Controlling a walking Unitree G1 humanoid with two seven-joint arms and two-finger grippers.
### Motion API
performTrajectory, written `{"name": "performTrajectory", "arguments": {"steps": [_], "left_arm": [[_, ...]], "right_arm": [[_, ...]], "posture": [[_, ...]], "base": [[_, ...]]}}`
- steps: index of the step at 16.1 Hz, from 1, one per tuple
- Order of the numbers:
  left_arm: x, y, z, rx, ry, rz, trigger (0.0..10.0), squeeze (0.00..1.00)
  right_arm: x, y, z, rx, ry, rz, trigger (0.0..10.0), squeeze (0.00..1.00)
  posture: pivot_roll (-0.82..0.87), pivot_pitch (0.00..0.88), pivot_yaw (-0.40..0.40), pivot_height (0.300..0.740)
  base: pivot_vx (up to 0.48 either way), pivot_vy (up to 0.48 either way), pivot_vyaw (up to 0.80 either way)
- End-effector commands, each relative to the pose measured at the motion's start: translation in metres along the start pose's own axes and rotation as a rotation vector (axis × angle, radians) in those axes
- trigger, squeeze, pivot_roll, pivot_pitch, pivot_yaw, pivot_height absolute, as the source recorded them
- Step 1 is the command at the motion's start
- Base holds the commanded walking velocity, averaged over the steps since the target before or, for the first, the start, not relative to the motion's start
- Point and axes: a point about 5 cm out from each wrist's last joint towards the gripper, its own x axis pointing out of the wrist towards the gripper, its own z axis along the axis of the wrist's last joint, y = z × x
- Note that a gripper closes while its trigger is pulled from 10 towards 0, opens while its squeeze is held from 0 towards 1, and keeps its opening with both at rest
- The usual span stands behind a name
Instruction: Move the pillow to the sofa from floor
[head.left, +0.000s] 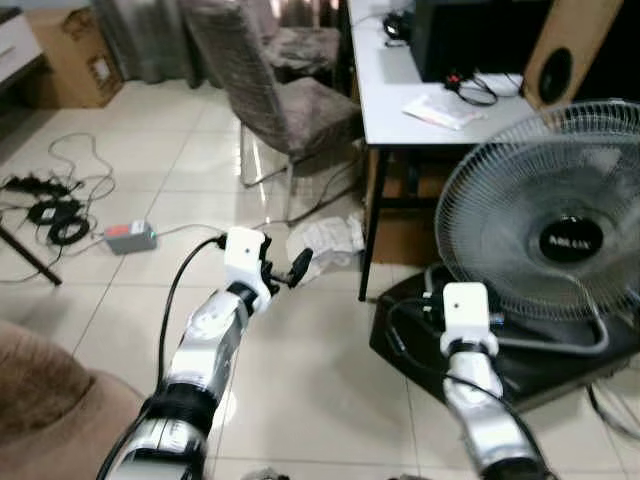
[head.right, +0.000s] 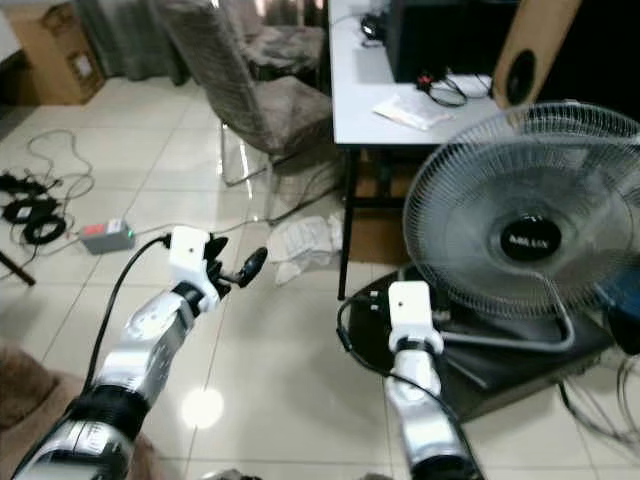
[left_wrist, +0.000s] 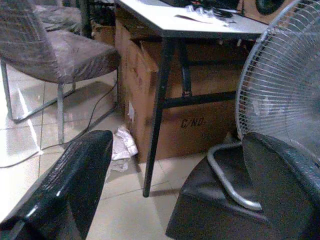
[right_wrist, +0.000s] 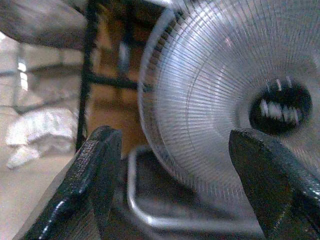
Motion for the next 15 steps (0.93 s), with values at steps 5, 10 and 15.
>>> {"name": "performTrajectory", "arguments": {"steps": [5, 10, 15], "left_arm": [[-0.040, 0.024, -0.017, -0.061, 0.018, 0.148, 10.0, 0.00], [-0.032, 0.018, -0.014, -0.027, 0.024, 0.136, 10.0, 0.00], [-0.028, 0.012, -0.019, -0.042, 0.043, 0.127, 10.0, 0.00]], "right_arm": [[-0.012, 0.003, -0.008, 0.111, 0.012, 0.069, 10.0, 0.00], [-0.008, 0.006, -0.008, 0.145, 0.033, 0.113, 10.0, 0.00], [-0.007, 0.005, -0.012, 0.140, 0.054, 0.144, 10.0, 0.00]], "posture": [[-0.01, 0.000, 0.074, 0.730], [0.00, 0.000, 0.051, 0.730], [0.00, 0.000, 0.045, 0.730]], "base": [[0.000, 0.000, 0.00], [0.000, 0.000, 0.00], [0.000, -0.470, 0.00]]}}
